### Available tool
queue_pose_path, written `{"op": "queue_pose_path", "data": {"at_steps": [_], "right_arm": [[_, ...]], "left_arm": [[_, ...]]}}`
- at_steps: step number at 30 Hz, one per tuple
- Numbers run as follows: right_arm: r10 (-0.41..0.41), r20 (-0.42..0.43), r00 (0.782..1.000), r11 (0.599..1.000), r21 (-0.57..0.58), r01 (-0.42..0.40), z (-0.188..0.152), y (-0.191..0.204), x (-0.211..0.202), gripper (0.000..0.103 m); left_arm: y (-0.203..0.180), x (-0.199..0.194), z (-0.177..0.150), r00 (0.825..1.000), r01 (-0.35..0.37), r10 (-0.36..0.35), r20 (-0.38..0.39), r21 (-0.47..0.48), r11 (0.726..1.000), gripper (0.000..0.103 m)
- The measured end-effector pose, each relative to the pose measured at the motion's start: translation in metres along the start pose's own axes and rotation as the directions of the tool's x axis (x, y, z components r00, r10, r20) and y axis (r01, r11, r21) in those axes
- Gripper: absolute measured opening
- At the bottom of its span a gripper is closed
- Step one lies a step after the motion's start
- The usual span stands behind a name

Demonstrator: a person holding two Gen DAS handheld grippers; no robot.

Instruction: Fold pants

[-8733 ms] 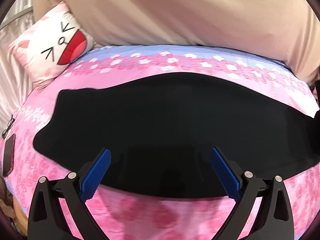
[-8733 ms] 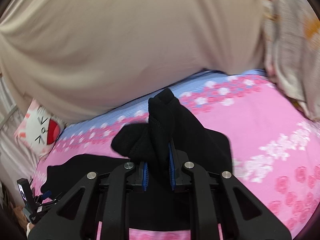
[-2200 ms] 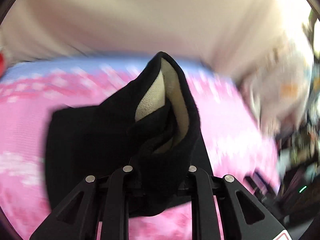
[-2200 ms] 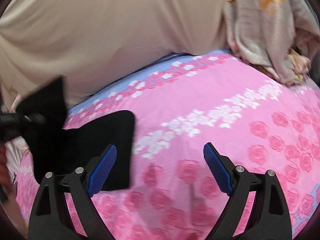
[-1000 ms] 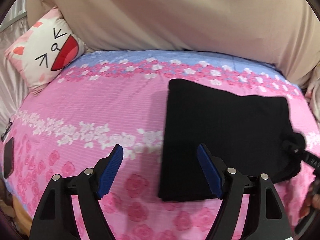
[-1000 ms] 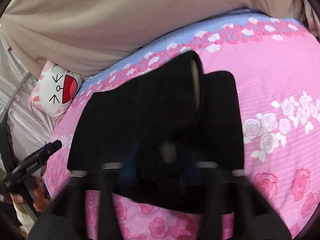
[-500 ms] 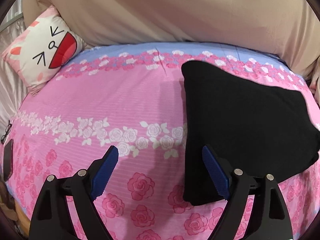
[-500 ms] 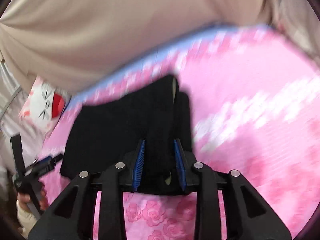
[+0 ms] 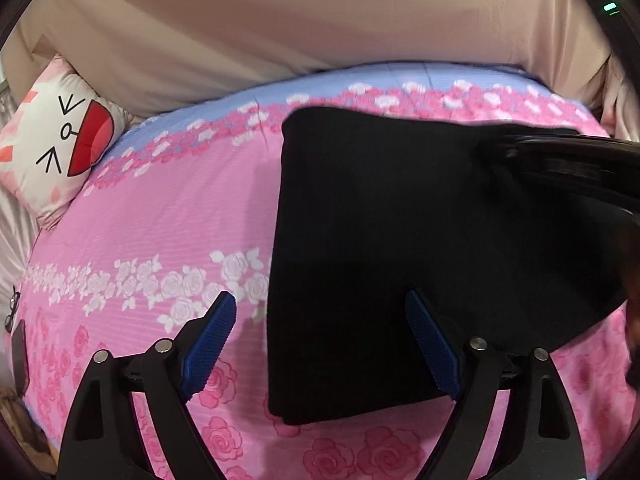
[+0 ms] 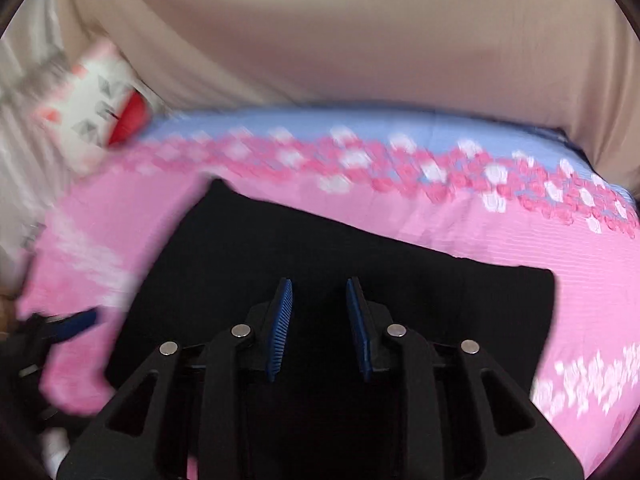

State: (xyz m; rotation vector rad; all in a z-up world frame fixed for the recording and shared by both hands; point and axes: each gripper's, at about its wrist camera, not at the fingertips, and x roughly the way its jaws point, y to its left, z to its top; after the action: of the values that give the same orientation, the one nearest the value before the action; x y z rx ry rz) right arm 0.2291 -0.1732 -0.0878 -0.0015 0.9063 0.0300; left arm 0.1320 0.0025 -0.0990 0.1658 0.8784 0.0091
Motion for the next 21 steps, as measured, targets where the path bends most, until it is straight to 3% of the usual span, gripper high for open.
{"op": "queue_pose_path", "data": {"at_steps": [3, 5, 7, 8, 9, 12, 15, 18, 21], "right_arm": [[0.038, 0.022, 0.999, 0.990, 0.133, -0.040, 0.004, -0.022, -0.008, 0.020], [0.048, 0.087, 0.995, 0.991, 0.119, -0.058, 0.003, -0.016, -0.033, 0.024], [-0.004, 0.106, 0.994, 0.999, 0.035, 0.001, -0.002, -0.005, -0.044, 0.024], [-0.111, 0.069, 0.991, 0.994, 0.002, 0.111, -0.007, -0.007, -0.033, 0.026], [-0.155, 0.037, 0.987, 0.988, -0.005, 0.156, -0.010, -0.017, -0.022, 0.021], [-0.080, 0.075, 0.994, 0.988, 0.136, 0.069, -0.021, -0.036, -0.042, 0.020], [-0.124, 0.158, 0.980, 0.987, 0.118, 0.106, -0.033, -0.025, -0.076, 0.028], [-0.206, 0.101, 0.973, 0.976, 0.096, 0.197, -0.053, -0.035, -0.072, 0.032], [-0.160, 0.104, 0.982, 0.977, 0.155, 0.143, -0.070, -0.055, -0.080, 0.031]], "left_arm": [[0.004, 0.005, -0.001, 1.000, 0.011, -0.011, 0.003, -0.033, 0.999, 0.095], [0.004, 0.006, 0.000, 1.000, 0.010, -0.010, 0.000, -0.036, 0.999, 0.095], [0.004, 0.006, -0.001, 1.000, 0.014, -0.014, 0.000, -0.036, 0.999, 0.095], [0.004, 0.006, -0.001, 1.000, 0.015, -0.015, 0.001, -0.037, 0.999, 0.095], [0.004, 0.007, -0.001, 1.000, 0.017, -0.017, 0.001, -0.039, 0.999, 0.095], [0.004, 0.005, -0.002, 1.000, 0.027, -0.027, -0.001, -0.040, 0.999, 0.095], [0.005, 0.004, -0.003, 1.000, 0.021, -0.021, -0.001, -0.037, 0.999, 0.095], [0.007, 0.004, -0.005, 0.999, 0.032, -0.033, -0.011, -0.056, 0.998, 0.095], [0.005, 0.004, -0.005, 0.999, 0.040, -0.041, -0.018, -0.062, 0.997, 0.095]]}}
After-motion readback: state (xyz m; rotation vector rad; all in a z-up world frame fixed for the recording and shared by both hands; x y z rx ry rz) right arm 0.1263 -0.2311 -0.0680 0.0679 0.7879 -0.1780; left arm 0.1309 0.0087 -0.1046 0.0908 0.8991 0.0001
